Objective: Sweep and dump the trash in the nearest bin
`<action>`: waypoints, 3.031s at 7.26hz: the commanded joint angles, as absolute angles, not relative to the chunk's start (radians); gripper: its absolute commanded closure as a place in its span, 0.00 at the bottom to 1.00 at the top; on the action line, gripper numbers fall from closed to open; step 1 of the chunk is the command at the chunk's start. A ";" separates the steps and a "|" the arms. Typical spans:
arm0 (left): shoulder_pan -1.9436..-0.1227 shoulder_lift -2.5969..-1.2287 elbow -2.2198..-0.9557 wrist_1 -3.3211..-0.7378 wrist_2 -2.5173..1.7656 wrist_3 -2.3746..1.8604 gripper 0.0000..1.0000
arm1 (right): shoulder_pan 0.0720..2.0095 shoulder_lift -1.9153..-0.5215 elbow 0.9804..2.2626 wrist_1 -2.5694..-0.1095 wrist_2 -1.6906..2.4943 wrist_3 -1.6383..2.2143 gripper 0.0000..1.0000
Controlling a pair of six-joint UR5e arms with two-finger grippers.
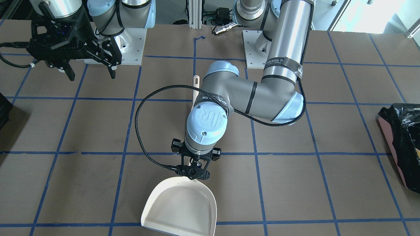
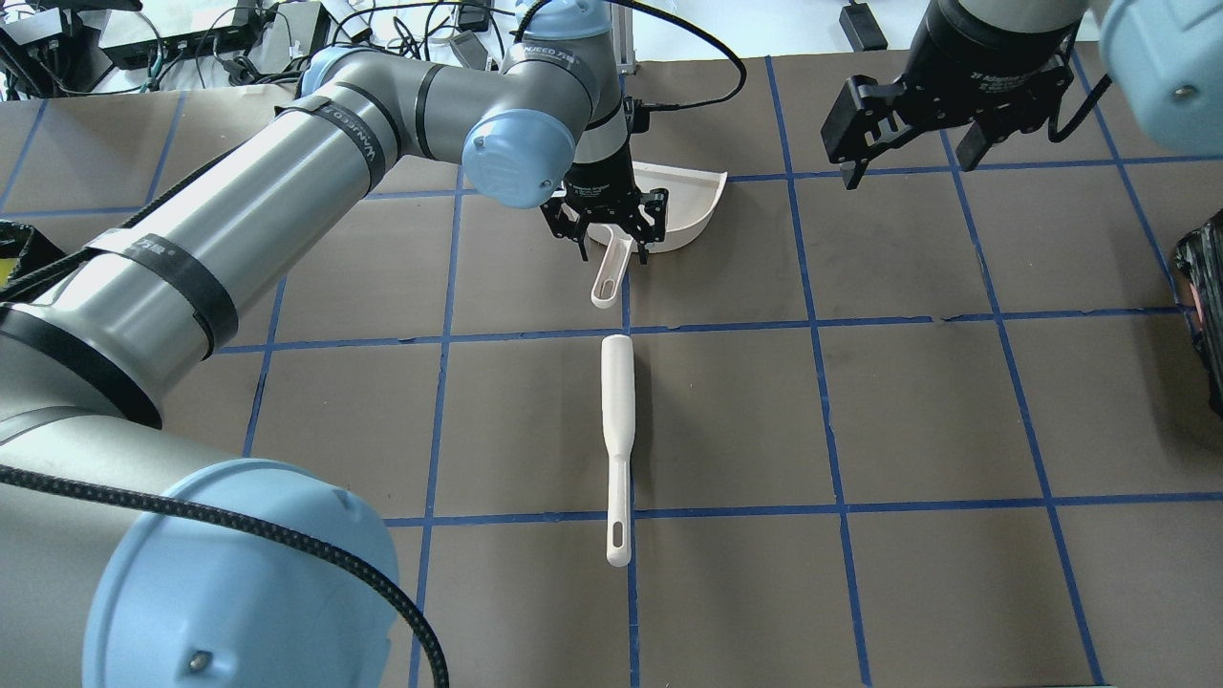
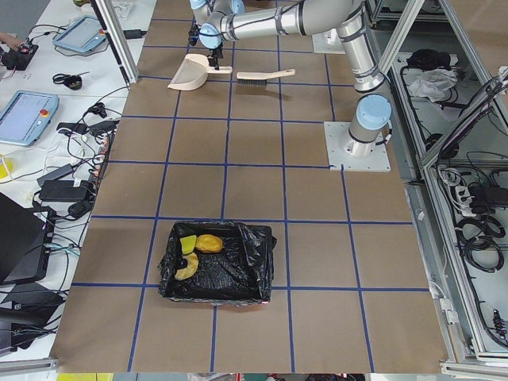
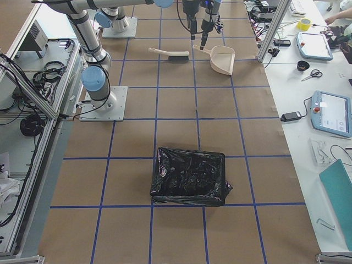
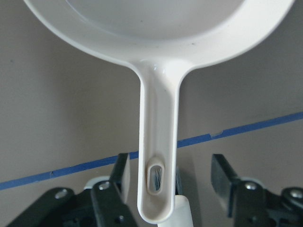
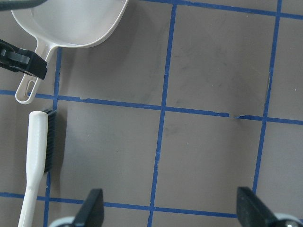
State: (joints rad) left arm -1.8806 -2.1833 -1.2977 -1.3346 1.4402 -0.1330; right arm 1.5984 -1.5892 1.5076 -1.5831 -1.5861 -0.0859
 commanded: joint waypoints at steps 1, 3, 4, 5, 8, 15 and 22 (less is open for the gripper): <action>-1.879 -2.166 -1.296 -1.336 1.443 -0.153 0.00 | 1.598 -1.589 1.508 -1.583 -1.585 -0.086 0.00; -1.856 -2.105 -1.304 -1.354 1.546 -0.134 0.00 | 1.598 -1.589 1.508 -1.583 -1.586 -0.086 0.00; -1.847 -2.065 -1.333 -1.350 1.558 -0.133 0.00 | 1.598 -1.589 1.508 -1.585 -1.585 -0.086 0.00; -1.795 -2.022 -1.365 -1.345 1.600 -0.130 0.00 | 1.598 -1.589 1.508 -1.583 -1.586 -0.086 0.00; -1.705 -1.898 -1.436 -1.359 1.627 -0.132 0.00 | 1.598 -1.589 1.508 -1.583 -1.586 -0.086 0.00; -1.684 -1.544 -1.655 -1.367 1.698 -0.109 0.00 | 1.598 -1.589 1.508 -1.583 -1.586 -0.086 0.00; -1.560 -1.439 -1.625 -1.600 1.592 0.043 0.00 | 1.598 -1.588 1.509 -1.583 -1.586 -0.086 0.00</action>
State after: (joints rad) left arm -1.5796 -1.4394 -1.6347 -1.5817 1.5934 0.0383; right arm 1.5984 -1.5879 1.5094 -1.5831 -1.5861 -0.0859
